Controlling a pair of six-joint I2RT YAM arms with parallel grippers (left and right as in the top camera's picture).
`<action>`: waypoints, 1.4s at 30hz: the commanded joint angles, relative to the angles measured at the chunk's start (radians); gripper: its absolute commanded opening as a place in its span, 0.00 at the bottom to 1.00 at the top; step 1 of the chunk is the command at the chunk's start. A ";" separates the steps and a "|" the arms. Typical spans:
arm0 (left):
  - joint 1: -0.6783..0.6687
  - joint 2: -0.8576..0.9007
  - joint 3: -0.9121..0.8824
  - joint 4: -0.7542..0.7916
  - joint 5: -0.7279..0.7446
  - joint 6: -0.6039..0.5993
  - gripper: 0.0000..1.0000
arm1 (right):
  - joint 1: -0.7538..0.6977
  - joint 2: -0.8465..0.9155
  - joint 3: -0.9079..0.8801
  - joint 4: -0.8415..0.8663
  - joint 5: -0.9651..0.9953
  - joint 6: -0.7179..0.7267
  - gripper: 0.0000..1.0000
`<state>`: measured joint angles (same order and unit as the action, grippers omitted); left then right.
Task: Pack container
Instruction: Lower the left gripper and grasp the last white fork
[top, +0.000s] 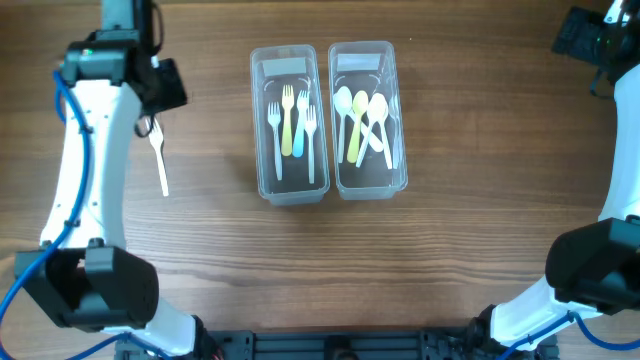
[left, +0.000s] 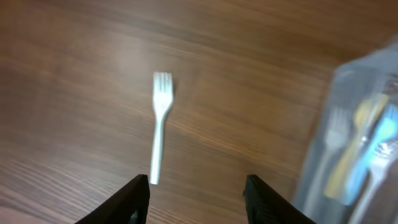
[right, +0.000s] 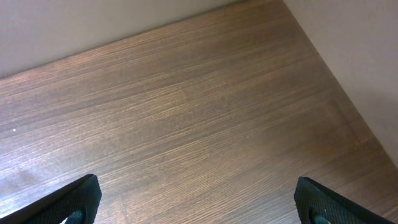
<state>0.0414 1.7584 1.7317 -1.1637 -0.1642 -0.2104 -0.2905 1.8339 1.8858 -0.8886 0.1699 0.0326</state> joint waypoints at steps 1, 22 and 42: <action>0.078 0.034 -0.025 0.013 0.010 0.090 0.50 | 0.005 0.010 -0.002 0.006 0.018 -0.006 1.00; 0.173 0.222 -0.270 0.304 0.105 0.091 0.51 | 0.005 0.010 -0.002 0.006 0.018 -0.006 1.00; 0.173 0.381 -0.306 0.445 0.161 0.090 0.50 | 0.005 0.010 -0.002 0.006 0.018 -0.006 1.00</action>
<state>0.2108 2.0895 1.4303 -0.7162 -0.0315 -0.1242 -0.2905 1.8339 1.8858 -0.8890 0.1696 0.0326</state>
